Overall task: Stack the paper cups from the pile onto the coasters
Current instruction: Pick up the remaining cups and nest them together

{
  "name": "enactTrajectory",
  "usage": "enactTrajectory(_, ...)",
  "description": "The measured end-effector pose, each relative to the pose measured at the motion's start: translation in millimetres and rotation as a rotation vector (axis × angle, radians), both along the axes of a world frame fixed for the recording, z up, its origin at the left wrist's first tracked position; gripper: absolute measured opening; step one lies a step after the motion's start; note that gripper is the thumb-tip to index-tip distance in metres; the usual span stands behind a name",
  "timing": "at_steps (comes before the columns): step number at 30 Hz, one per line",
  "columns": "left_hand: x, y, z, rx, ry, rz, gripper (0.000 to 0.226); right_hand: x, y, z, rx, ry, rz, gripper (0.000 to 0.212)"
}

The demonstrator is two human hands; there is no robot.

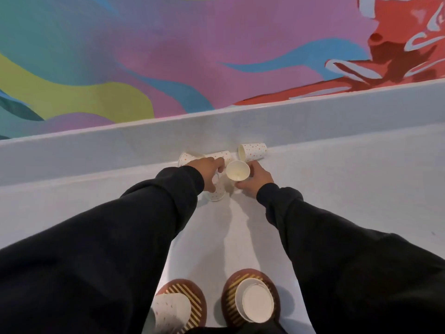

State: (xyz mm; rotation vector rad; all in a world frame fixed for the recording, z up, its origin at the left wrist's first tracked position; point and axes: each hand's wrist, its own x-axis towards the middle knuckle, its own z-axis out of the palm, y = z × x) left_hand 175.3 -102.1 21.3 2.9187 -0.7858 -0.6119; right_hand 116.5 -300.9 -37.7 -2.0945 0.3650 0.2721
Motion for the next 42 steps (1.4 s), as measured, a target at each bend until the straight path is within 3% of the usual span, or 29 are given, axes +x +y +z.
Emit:
enactTrajectory(3, 7.2, 10.8, 14.2, -0.036, 0.036, 0.083, 0.075, -5.1, -4.2, -2.3, 0.054, -0.031, -0.019, 0.06)
enactTrajectory(7, 21.2, 30.1, 45.3, -0.125, 0.012, 0.185, 0.058, -9.9, -9.8, -1.3, 0.078, -0.053, 0.007, 0.064)
enactTrajectory(12, 21.1, 37.6, 61.7, -0.633, 0.121, 0.429, 0.059, -13.8, -7.4, 1.3, 0.127, -0.078, 0.023, 0.063)
enactTrajectory(17, 3.6, 21.4, 42.6, -0.831, 0.342, 0.427, 0.09, -15.7, 6.4, 11.5, 0.194, -0.121, 0.028, 0.064)
enactTrajectory(28, -13.5, -1.2, 18.2, -0.827, 0.425, 0.345, 0.059, -23.7, 17.0, 25.0, 0.197, -0.171, -0.031, 0.063)
enactTrajectory(35, -11.0, 2.4, 24.2, -0.768, 0.347, 0.35, 0.108, -26.0, 14.8, 26.1, 0.216, -0.195, -0.07, 0.057)
enactTrajectory(39, -18.8, -0.1, 35.4, -0.741, 0.185, 0.201, 0.084, -24.9, 17.1, 25.6, 0.217, -0.21, -0.077, 0.057)
enactTrajectory(42, -22.4, -3.3, 27.8, -0.538, 0.172, 0.075, 0.075, -22.9, 18.5, 24.3, 0.239, -0.223, -0.096, 0.058)
